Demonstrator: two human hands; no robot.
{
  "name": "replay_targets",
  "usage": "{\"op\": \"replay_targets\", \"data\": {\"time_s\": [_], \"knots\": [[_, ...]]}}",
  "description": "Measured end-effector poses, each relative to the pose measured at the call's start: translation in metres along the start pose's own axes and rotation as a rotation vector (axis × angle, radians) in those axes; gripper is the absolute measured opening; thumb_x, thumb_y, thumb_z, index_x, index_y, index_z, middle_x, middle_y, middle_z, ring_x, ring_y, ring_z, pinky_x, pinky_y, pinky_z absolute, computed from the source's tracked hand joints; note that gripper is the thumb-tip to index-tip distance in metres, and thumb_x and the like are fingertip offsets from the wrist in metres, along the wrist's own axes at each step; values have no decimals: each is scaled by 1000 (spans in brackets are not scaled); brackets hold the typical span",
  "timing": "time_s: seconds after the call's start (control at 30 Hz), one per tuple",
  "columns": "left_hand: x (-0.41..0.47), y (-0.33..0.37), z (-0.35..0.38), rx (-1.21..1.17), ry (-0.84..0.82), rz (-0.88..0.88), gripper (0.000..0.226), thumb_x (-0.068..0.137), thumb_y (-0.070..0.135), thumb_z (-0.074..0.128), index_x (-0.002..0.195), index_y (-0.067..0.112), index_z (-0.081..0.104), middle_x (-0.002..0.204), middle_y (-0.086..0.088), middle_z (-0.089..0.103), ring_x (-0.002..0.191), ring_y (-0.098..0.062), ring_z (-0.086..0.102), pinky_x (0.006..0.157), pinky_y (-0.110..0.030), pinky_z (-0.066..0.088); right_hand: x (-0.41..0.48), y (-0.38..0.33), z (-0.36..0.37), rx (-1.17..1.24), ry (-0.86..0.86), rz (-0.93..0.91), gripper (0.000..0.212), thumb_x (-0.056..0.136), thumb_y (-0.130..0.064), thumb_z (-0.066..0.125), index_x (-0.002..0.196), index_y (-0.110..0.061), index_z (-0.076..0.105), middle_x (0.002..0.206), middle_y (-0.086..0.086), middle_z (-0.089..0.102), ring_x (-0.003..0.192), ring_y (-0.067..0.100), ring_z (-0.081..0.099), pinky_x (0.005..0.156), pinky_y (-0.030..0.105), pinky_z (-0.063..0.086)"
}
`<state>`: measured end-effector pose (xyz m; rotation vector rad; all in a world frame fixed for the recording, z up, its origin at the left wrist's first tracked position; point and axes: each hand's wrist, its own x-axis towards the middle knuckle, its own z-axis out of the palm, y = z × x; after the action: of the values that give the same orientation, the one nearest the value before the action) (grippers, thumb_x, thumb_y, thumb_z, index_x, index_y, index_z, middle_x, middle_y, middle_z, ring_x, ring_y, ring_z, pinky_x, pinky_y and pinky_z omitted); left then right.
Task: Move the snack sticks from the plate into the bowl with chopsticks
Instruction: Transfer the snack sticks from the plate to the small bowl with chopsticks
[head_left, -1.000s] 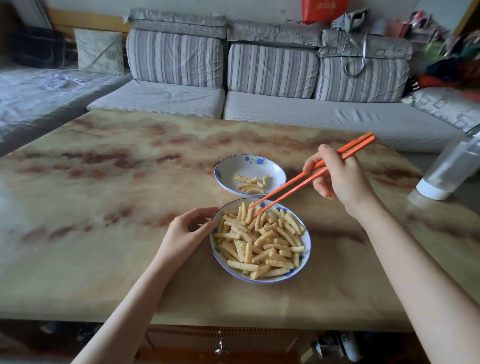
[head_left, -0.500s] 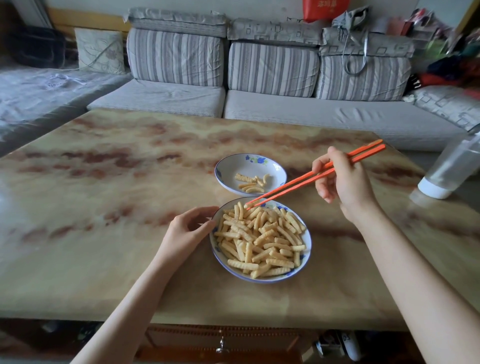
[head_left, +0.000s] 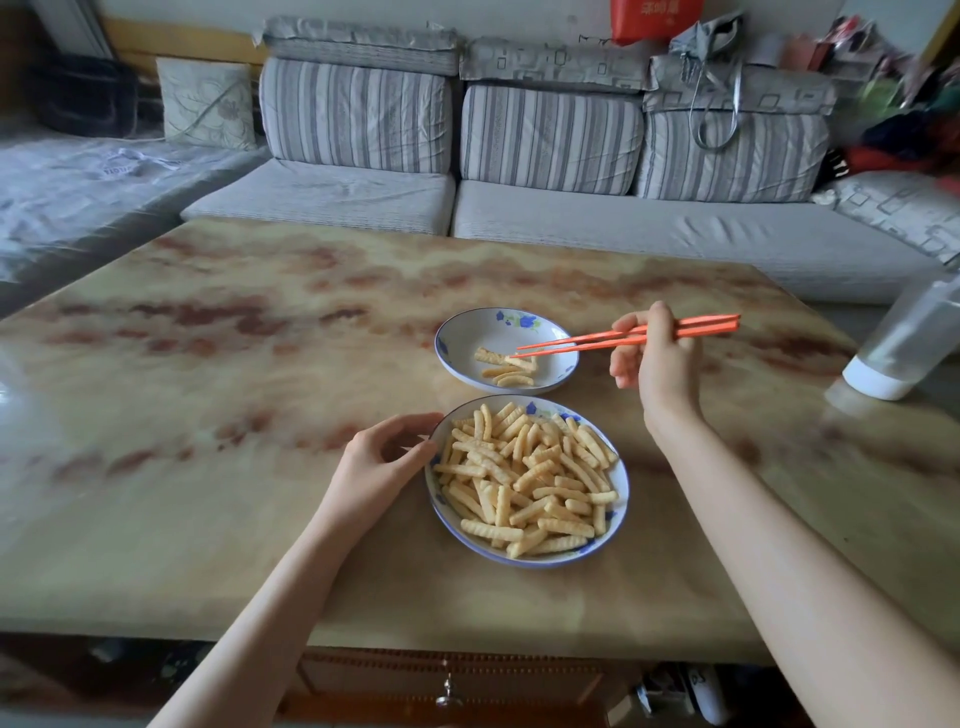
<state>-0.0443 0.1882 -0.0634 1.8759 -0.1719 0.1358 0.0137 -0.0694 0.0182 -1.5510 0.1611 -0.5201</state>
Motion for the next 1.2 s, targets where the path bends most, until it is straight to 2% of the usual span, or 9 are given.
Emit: {"op": "replay_targets", "data": {"time_s": [0.17, 0.3, 0.43, 0.57, 0.73, 0.87, 1.1, 1.2], "knots": [[0, 0, 0, -8, -3, 7, 42, 65, 45, 56, 101, 33, 72, 98, 16, 73, 95, -6, 68, 88, -24, 54, -9, -7, -11, 41, -13, -18, 44, 102, -24, 31, 67, -9, 55, 35, 1, 48, 30, 15, 37, 37, 18, 29], [1, -1, 0, -4, 2, 10, 39, 66, 42, 57, 101, 32, 73, 98, 16, 74, 95, -7, 69, 89, -27, 54, -17, -16, -23, 36, -198, -48, 47, 102, -24, 30, 66, -9, 56, 35, 5, 44, 31, 19, 33, 38, 21, 25], [1, -2, 1, 1, 8, 7, 32, 73, 30, 60, 103, 30, 73, 98, 15, 74, 95, -9, 69, 91, -31, 54, -25, -32, -23, -98, -334, -142, 50, 104, -21, 28, 66, -5, 56, 33, 4, 40, 29, 17, 29, 36, 21, 23], [0, -1, 1, 1, 5, 9, 42, 67, 43, 57, 103, 31, 73, 98, 15, 74, 95, -9, 69, 91, -32, 54, -28, -38, -14, -164, -417, -184, 50, 105, -19, 28, 68, 1, 55, 33, 1, 38, 27, 11, 30, 35, 19, 23], [0, -1, 1, 1, 10, 6, 36, 72, 36, 60, 104, 28, 73, 99, 14, 74, 96, -11, 69, 92, -34, 54, -29, -29, -9, -199, -466, -164, 50, 105, -21, 29, 71, 2, 57, 35, 3, 41, 30, 13, 32, 36, 20, 27], [0, -1, 1, 6, 9, 9, 35, 73, 34, 60, 105, 27, 73, 98, 14, 74, 96, -10, 68, 90, -29, 53, -29, -25, -12, -139, -398, -133, 50, 105, -21, 29, 66, -4, 55, 33, 2, 41, 29, 15, 32, 35, 20, 25], [0, -1, 1, -6, 10, 15, 48, 65, 49, 56, 105, 28, 73, 97, 14, 74, 95, -9, 68, 89, -27, 54, -13, -28, -18, 46, -157, -54, 46, 100, -20, 32, 61, -8, 54, 33, 5, 42, 29, 19, 32, 36, 18, 24], [1, -1, 1, -9, 12, 11, 41, 69, 43, 60, 104, 27, 73, 98, 13, 74, 96, -10, 68, 88, -25, 53, -6, -26, -12, 45, -57, -61, 45, 99, -20, 31, 61, -9, 53, 33, 3, 44, 28, 18, 34, 36, 17, 25]]}}
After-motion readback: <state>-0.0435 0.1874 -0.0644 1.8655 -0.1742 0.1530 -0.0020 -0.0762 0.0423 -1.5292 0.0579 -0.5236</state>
